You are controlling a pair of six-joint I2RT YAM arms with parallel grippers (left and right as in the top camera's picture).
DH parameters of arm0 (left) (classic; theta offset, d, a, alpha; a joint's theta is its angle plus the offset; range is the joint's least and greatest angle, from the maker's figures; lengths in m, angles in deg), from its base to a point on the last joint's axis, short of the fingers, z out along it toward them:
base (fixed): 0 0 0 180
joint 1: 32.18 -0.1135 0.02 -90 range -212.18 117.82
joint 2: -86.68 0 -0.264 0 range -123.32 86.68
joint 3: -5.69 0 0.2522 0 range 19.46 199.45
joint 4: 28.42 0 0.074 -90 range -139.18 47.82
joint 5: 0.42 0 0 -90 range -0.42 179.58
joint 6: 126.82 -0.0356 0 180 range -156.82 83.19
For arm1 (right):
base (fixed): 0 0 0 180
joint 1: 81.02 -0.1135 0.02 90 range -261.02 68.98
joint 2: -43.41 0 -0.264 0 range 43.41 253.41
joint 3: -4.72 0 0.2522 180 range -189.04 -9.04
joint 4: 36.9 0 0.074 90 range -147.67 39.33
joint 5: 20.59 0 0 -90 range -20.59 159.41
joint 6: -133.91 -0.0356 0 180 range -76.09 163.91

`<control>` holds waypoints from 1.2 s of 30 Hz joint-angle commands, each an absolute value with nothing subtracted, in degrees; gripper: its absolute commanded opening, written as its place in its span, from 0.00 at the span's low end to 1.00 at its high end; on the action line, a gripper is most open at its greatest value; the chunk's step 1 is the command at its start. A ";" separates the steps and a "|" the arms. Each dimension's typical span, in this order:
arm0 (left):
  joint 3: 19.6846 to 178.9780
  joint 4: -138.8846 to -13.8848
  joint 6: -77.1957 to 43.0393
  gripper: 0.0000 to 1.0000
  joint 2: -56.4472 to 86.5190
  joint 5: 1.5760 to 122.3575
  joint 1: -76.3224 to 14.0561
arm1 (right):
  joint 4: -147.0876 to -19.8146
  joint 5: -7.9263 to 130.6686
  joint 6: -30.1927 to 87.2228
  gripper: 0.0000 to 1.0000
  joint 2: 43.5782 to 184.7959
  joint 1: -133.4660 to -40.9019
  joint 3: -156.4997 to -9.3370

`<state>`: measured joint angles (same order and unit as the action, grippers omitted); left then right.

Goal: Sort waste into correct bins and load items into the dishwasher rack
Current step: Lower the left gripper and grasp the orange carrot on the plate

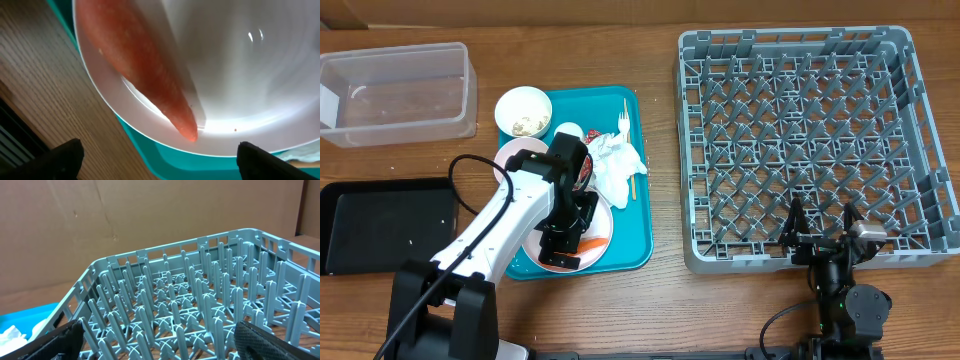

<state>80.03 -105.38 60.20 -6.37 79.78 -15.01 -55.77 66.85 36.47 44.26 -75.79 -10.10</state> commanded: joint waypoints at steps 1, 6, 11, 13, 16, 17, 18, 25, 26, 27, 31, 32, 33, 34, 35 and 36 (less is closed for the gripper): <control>78.50 -106.32 69.97 1.00 -6.77 80.96 -14.84 | -55.31 67.44 36.67 1.00 43.58 -75.52 -9.49; 71.70 -100.37 76.98 1.00 -6.77 80.48 -14.86 | -55.31 67.44 36.67 1.00 43.58 -75.55 -9.49; 67.18 -93.07 76.94 1.00 -6.77 83.58 -15.01 | -55.31 67.44 36.67 1.00 43.58 -75.52 -9.49; 67.20 -92.64 76.22 1.00 -6.74 84.44 -15.01 | -55.31 67.44 36.67 1.00 43.58 -75.52 -9.49; 67.27 -92.24 75.06 1.00 -6.74 83.63 -15.01 | -55.31 67.44 36.67 1.00 43.58 -75.52 -9.49; 67.33 -92.26 74.69 1.00 -6.72 83.43 -15.01 | -55.31 67.44 36.67 1.00 43.58 -75.52 -9.49; 67.40 -92.48 74.36 1.00 -6.70 83.12 -15.01 | -55.31 67.44 36.67 1.00 43.58 -75.52 -9.49; 72.32 -99.72 72.20 1.00 -5.87 82.73 -15.01 | -55.31 67.44 36.67 1.00 43.58 -75.55 -9.49; 73.37 -100.66 71.76 1.00 -5.85 82.75 -15.01 | -55.31 67.44 36.67 1.00 43.58 -75.52 -9.49; 74.17 -101.29 71.61 1.00 -5.85 82.95 -15.01 | -55.31 67.44 36.67 1.00 43.58 -75.55 -9.49; 75.20 -100.00 71.56 1.00 -5.87 86.32 -15.01 | -55.31 67.44 36.67 1.00 43.58 -75.55 -9.49; 75.18 -99.72 71.56 1.00 -5.87 86.97 -15.01 | -55.31 67.44 36.67 1.00 43.58 -75.52 -9.49; 75.18 -99.35 71.56 1.00 -5.87 87.69 -15.01 | -55.31 67.44 36.67 1.00 43.58 -75.55 -9.49; 75.16 -99.02 71.56 1.00 -5.89 88.39 -15.01 | -55.31 67.44 36.67 1.00 43.58 -75.52 -9.49; 75.09 -98.73 71.61 1.00 -5.89 89.13 -15.01 | -55.31 67.44 36.67 1.00 43.58 -75.52 -9.49; 74.98 -98.45 71.61 1.00 -5.89 89.83 -15.01 | -55.31 67.44 36.67 1.00 43.58 -75.52 -9.49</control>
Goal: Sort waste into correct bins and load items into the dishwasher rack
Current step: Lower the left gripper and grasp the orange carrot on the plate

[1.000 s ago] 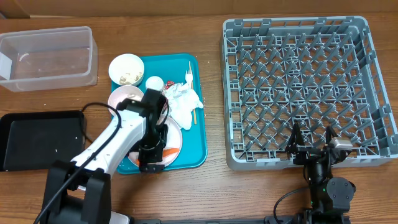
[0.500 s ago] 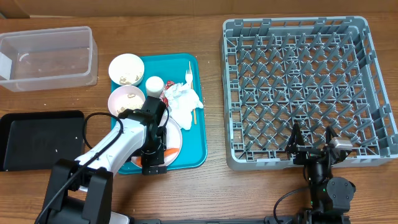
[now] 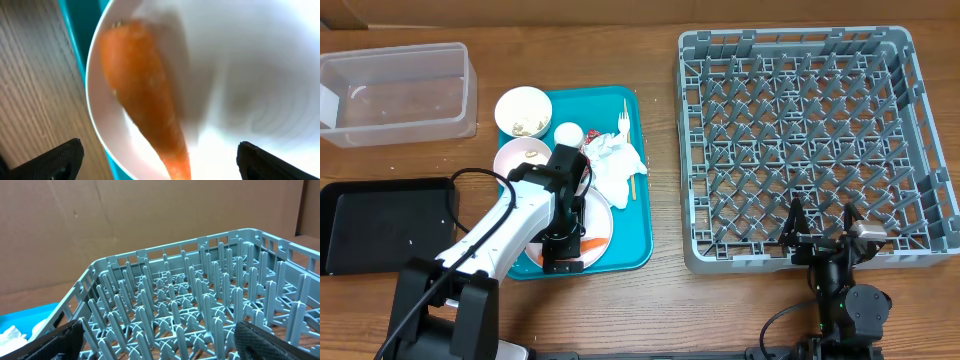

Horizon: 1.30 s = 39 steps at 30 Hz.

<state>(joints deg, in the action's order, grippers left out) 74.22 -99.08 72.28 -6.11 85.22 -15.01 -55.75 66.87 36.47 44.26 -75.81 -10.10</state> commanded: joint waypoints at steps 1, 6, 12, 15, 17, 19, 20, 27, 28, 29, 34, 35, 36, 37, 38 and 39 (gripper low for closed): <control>74.87 -98.14 71.63 1.00 -5.89 90.38 -15.01 | -55.31 67.44 36.67 1.00 43.58 -75.55 -9.49; 73.39 -95.21 71.65 1.00 -5.89 90.62 -15.01 | -55.31 67.44 36.67 1.00 43.58 -75.52 -9.49; 70.09 -92.59 74.51 1.00 -5.89 88.41 -14.99 | -55.31 67.44 36.65 1.00 43.58 -75.52 -9.49; 69.54 -92.68 74.64 1.00 -5.89 89.31 -15.01 | -55.31 67.44 36.67 1.00 43.58 -75.55 -9.49; 69.45 -92.68 74.64 1.00 -5.89 89.81 -15.01 | -55.31 67.44 36.67 1.00 43.58 -75.52 -9.49; 69.34 -92.68 74.64 1.00 -5.89 90.66 -15.01 | -55.31 67.44 36.67 1.00 43.58 -75.55 -9.49; 69.26 -92.64 74.67 1.00 -5.89 91.32 -14.99 | -55.31 67.44 36.67 1.00 43.58 -75.52 -9.49; 66.81 -89.40 77.22 1.00 -5.89 91.47 -14.99 | -55.31 67.44 36.67 1.00 43.58 -75.55 -9.49; 66.44 -88.88 77.20 0.99 -5.89 91.47 -14.99 | -55.31 67.44 36.67 1.00 43.58 -75.55 -9.49; 66.02 -88.24 77.20 0.98 -5.89 91.47 -14.99 | -55.31 67.44 36.67 1.00 43.58 -75.52 -9.49; 65.47 -86.93 77.18 0.88 -5.89 91.47 -14.99 | -55.29 67.44 36.67 1.00 43.58 -75.52 -9.49; 65.47 -86.87 77.11 0.83 -5.89 91.45 -14.99 | -55.31 67.44 36.67 1.00 43.58 -75.52 -9.49; 65.47 -86.89 76.17 0.79 -5.89 91.19 -14.99 | -55.31 67.44 36.67 1.00 43.58 -75.55 -9.49; 65.47 -86.56 74.19 0.76 -5.89 91.06 -15.01 | -55.31 67.44 36.67 1.00 43.58 -75.52 -9.49; 65.47 -85.90 71.39 0.74 -5.89 91.30 -15.01 | -55.31 67.44 36.67 1.00 43.58 -75.55 -9.49; 65.47 -85.34 68.66 0.72 -5.89 91.63 -15.01 | -55.31 67.44 36.67 1.00 43.58 -75.55 -9.49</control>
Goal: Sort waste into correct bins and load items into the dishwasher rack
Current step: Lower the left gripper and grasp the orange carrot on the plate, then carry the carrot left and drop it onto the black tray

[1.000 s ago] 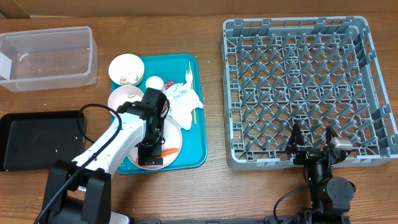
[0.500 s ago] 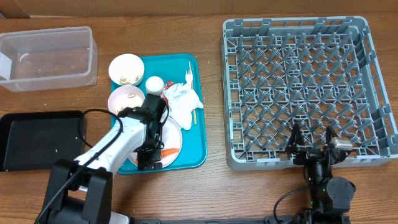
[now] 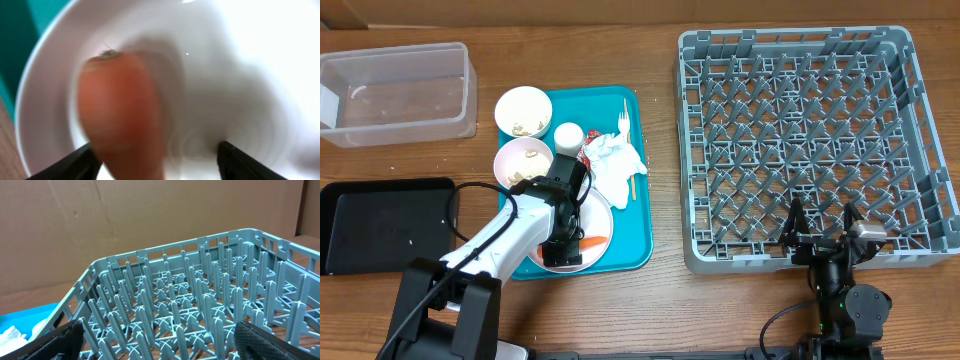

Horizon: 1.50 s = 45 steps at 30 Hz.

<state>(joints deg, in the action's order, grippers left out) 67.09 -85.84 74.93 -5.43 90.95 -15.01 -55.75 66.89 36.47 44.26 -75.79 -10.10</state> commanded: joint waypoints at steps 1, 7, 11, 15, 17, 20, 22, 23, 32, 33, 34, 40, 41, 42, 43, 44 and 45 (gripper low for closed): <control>65.50 -85.18 67.17 0.72 -5.89 91.71 -15.01 | -55.31 67.44 36.67 1.00 43.58 -75.55 -9.49; 65.50 -85.66 65.97 0.54 -5.89 91.74 -15.01 | -55.31 67.44 36.67 1.00 43.58 -75.52 -9.49; 65.50 -85.64 65.29 0.44 -5.89 92.92 -15.01 | -55.31 67.44 36.67 1.00 43.58 -75.52 -9.49; 65.50 -85.90 63.15 0.44 -5.89 97.13 -15.01 | -55.31 67.44 36.67 1.00 43.58 -75.52 -9.49; 65.50 -86.17 62.14 0.42 -5.89 98.58 -15.01 | -55.31 67.44 36.67 1.00 43.58 -75.52 -9.49; 65.50 -87.02 61.90 0.41 -5.89 99.25 -15.01 | -55.31 67.44 36.67 1.00 43.58 -75.55 -9.49; 65.58 -87.13 60.94 0.39 -5.87 99.23 -15.01 | -55.31 67.44 36.67 1.00 43.58 -75.52 -9.49; 65.87 -87.13 59.76 0.36 -5.87 99.23 -15.01 | -55.31 67.44 36.67 1.00 43.58 -75.55 -9.49; 70.44 -88.48 50.54 0.14 -5.87 98.99 -15.01 | -55.31 67.44 36.67 1.00 43.58 -75.55 -9.49; 71.07 -89.07 50.34 0.14 -5.85 98.99 -15.01 | -55.31 67.44 36.67 1.00 43.58 -75.52 -9.49; 71.92 -89.86 49.86 0.15 -5.78 98.99 -15.01 | -55.31 67.44 36.67 1.00 43.58 -75.55 -9.49; 83.94 -99.37 43.19 0.15 -5.02 99.23 -15.10 | -55.31 67.44 36.67 1.00 43.58 -75.55 -9.49; 86.33 -101.01 42.16 0.15 -4.95 99.21 -15.41 | -55.31 67.44 36.67 1.00 43.58 -75.55 -9.49; 88.58 -102.71 41.12 0.15 -4.93 99.23 -15.98 | -55.31 67.44 36.67 1.00 43.58 -75.52 -9.49; 90.50 -104.18 40.18 0.15 -4.91 99.28 -16.67 | -55.31 67.44 36.67 1.00 43.58 -75.55 -9.49; 92.56 -105.73 38.86 0.15 -4.91 99.30 -17.86 | -55.31 67.44 36.67 1.00 43.58 -75.52 -9.49; 94.22 -106.89 37.62 0.15 -4.91 99.45 -19.17 | -55.31 67.44 36.67 1.00 43.58 -75.52 -9.49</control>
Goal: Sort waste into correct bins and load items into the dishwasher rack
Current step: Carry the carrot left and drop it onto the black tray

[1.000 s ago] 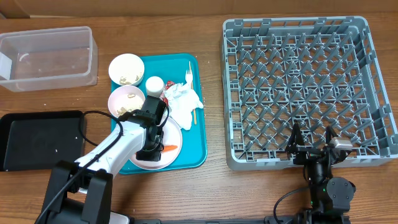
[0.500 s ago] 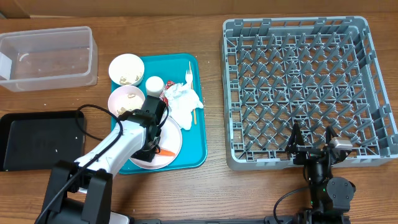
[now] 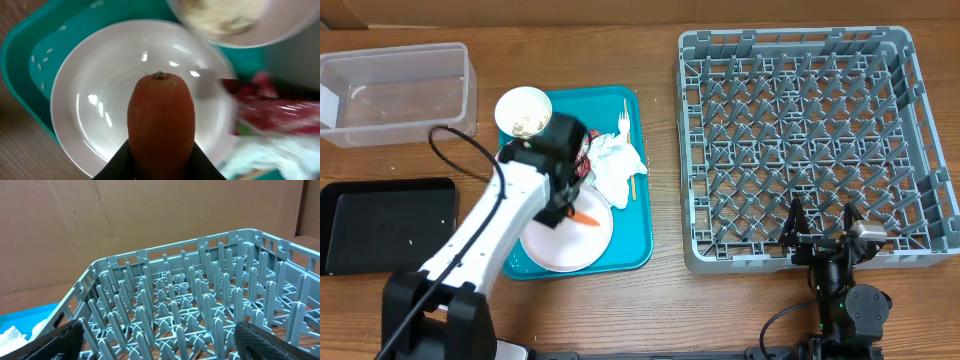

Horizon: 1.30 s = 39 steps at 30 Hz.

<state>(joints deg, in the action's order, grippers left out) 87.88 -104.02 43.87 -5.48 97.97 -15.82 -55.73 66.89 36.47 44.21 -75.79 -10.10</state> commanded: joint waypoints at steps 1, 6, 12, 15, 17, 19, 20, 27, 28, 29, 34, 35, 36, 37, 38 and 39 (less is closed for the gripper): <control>95.57 -107.94 36.53 0.15 -4.91 99.69 -20.63 | -55.31 67.44 36.67 1.00 43.58 -75.52 -9.49; 99.77 -111.24 31.26 0.18 -4.91 101.13 -33.90 | -55.31 67.44 36.67 1.00 43.58 -75.55 -9.49; 99.66 -109.66 28.35 0.25 -4.93 100.33 -48.56 | -55.31 67.44 36.67 1.00 43.58 -75.55 -9.49; 98.98 -107.04 26.54 0.28 -4.97 100.09 -53.88 | -55.31 67.44 36.67 1.00 43.58 -75.55 -9.49; 98.39 -104.42 24.94 0.30 -5.19 100.22 -57.46 | -55.31 67.44 36.67 1.00 43.58 -75.52 -9.49; 98.15 -100.66 21.47 0.32 -6.11 100.50 -61.35 | -55.31 67.44 36.67 1.00 43.58 -75.52 -9.49; 98.15 -99.10 19.46 0.32 -6.70 100.76 -62.44 | -55.31 67.44 36.67 1.00 43.58 -75.55 -9.49; 98.15 -91.98 10.54 0.38 -12.86 108.00 -66.01 | -55.31 67.44 36.67 1.00 43.58 -75.55 -9.49; 98.15 -91.67 10.32 0.38 -13.74 108.22 -66.18 | -55.31 67.44 36.67 1.00 43.58 -75.52 -9.49; 98.15 -91.30 10.32 0.39 -15.40 108.15 -66.46 | -55.31 67.44 36.67 1.00 43.58 -75.55 -9.49; 98.15 -91.46 10.28 0.47 -18.26 108.41 -66.66 | -55.31 67.44 36.67 1.00 43.58 -75.52 -9.49; 98.15 -91.65 10.28 0.51 -18.33 108.15 -66.66 | -55.31 67.44 36.67 1.00 43.58 -75.52 -9.49; 98.19 -91.70 10.28 0.54 -18.24 107.82 -66.66 | -55.31 67.44 36.67 1.00 43.58 -75.52 -9.49; 98.48 -92.29 10.28 0.57 -18.02 107.25 -66.64 | -55.31 67.44 36.67 1.00 43.58 -75.52 -9.49; 98.87 -92.99 10.30 0.61 -17.76 106.55 -66.57 | -55.31 67.44 36.67 1.00 43.58 -75.52 -9.49; 99.38 -93.60 10.30 0.64 -17.48 105.66 -66.49 | -55.31 67.44 36.67 1.00 43.58 -75.52 -9.49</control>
